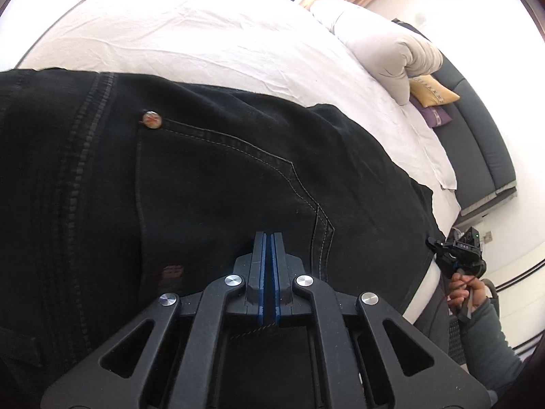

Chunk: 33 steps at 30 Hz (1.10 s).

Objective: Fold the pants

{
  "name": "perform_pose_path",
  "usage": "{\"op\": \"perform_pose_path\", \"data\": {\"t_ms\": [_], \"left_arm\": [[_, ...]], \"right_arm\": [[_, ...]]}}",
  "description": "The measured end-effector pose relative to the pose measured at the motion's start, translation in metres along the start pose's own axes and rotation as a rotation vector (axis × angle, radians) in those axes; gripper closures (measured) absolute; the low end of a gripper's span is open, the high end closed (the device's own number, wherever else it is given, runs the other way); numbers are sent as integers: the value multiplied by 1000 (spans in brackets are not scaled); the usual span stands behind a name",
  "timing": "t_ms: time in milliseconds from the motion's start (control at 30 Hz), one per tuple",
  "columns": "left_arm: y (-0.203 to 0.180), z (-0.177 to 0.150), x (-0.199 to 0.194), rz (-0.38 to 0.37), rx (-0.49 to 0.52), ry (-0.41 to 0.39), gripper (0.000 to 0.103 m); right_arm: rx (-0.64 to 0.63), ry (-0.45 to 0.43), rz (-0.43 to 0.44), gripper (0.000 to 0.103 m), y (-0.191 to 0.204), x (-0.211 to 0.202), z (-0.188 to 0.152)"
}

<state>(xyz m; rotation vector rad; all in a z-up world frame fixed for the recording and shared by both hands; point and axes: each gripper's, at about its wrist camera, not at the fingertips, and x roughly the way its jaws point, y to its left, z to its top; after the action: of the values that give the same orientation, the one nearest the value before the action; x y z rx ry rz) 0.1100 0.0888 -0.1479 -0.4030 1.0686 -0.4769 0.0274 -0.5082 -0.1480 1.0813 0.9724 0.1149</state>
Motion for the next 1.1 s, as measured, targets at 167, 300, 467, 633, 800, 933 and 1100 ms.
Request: {"op": "perform_pose_path", "data": {"t_ms": [167,300,467,633,800,933,1100], "left_arm": [[11,-4,-23,23,-5,-29,100],[-24,5,-27,12,48,-46,100],[-88,26,3,-129,132,2,100],[-159,29,55,-230,245,89,100],[-168,16,124,-239,228,256,100],[-125,2,140,-292,91,294,100],[-122,1,140,-285,83,314,100]], "right_arm": [[8,-258,-366,79,-10,-90,5],[46,-330,-321,38,6,-112,-10],[184,-277,-176,38,-28,-105,-24],[239,-295,-110,38,-56,-109,-12],[264,-309,-50,38,-63,-110,-9],[299,-335,2,38,-72,-106,-8],[304,-344,16,38,-68,-102,-7]]}}
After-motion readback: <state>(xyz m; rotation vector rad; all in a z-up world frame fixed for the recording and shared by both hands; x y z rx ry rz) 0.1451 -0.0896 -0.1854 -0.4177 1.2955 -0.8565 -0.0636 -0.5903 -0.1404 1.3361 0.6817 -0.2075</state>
